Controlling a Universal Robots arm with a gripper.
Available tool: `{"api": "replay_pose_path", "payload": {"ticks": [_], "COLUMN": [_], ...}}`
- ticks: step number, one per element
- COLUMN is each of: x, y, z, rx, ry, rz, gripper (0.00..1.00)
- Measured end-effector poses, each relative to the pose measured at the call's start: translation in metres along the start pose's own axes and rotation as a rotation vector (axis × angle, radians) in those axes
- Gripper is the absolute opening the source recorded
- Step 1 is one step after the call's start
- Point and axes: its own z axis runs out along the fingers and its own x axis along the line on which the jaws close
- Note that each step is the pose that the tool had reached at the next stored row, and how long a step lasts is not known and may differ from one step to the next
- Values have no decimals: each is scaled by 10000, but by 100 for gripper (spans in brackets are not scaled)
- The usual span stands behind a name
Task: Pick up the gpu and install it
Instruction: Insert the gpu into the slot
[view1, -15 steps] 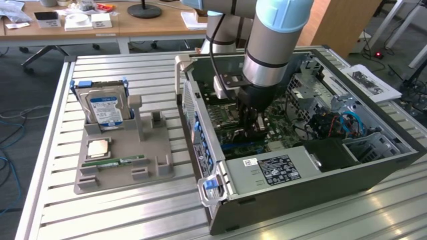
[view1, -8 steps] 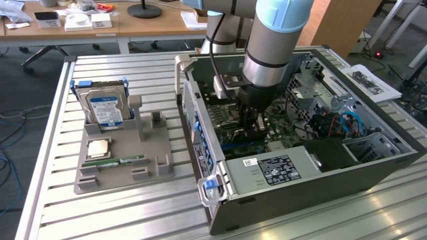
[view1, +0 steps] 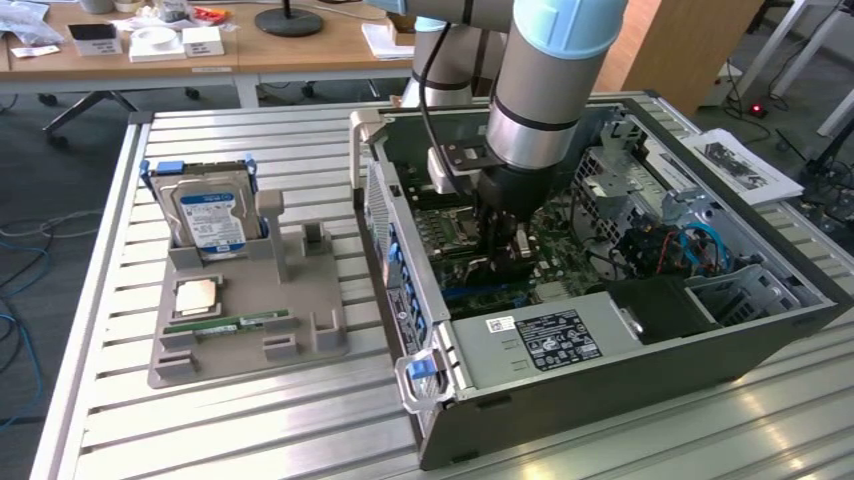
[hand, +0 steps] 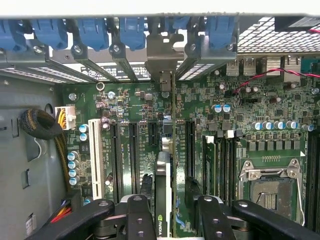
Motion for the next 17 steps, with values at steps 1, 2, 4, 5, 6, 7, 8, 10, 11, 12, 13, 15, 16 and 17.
{"api": "replay_pose_path", "payload": {"ticks": [1,2,4,5,6,7,8,10,11,12,13,15,16,17], "x": [0,0,0,0,0,0,0,0,0,0,0,0,0,-1], "y": [0,0,0,0,0,0,0,0,0,0,0,1,2,4], "z": [0,0,-1,-1,-1,-1,-1,-1,-1,-1,-1,-1,-1,-1], "rx": [1,0,-1,-1,-1,-1,-1,-1,-1,-1,-1,-1,0,0], "ry": [0,1,2,3,3,2,3,2,2,2,2,2,3,3], "rz": [0,0,0,0,0,-1,-1,0,0,-1,-2,-2,-1,0], "gripper": [40,40,40,40,39,32,32,26,26,26,26,26,26,26]}}
